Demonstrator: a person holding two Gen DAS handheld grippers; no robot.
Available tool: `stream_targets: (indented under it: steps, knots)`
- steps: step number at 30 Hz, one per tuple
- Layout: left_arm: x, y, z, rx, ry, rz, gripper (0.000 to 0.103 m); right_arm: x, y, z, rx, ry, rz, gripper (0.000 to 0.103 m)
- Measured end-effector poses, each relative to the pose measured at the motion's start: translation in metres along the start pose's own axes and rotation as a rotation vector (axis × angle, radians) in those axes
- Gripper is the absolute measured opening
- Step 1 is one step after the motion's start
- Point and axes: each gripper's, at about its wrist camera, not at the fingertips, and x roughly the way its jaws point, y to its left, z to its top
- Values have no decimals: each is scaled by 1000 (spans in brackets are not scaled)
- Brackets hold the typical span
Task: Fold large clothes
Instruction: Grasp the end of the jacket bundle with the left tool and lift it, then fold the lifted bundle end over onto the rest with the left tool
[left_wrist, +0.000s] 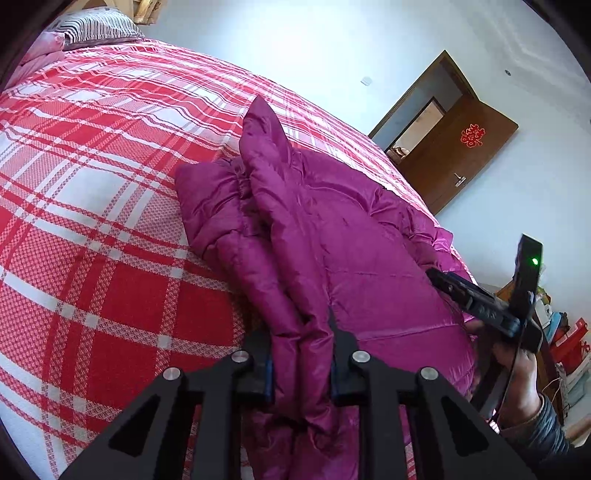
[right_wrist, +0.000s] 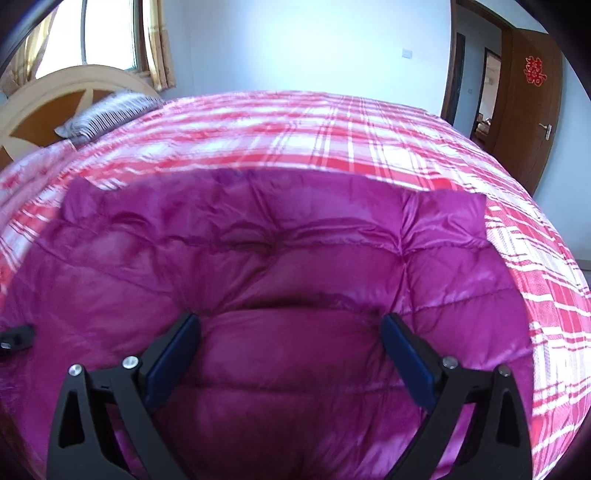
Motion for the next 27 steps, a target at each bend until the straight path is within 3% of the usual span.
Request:
stream_targets:
  steps: [3, 11, 19, 27]
  knots:
    - [-5, 0, 1, -2, -19, -17, 20, 7, 18, -12, -85, 25, -41, 101]
    - [-42, -35, 18, 25, -137, -135, 17, 22, 11, -12, -70, 59, -33, 103]
    - [-58, -139, 29, 287, -191, -145, 17, 18, 7, -15, -46, 44, -2, 103]
    - [-37, -218, 18, 500, -170, -167, 17, 13, -7, -11, -11, 51, 76, 103]
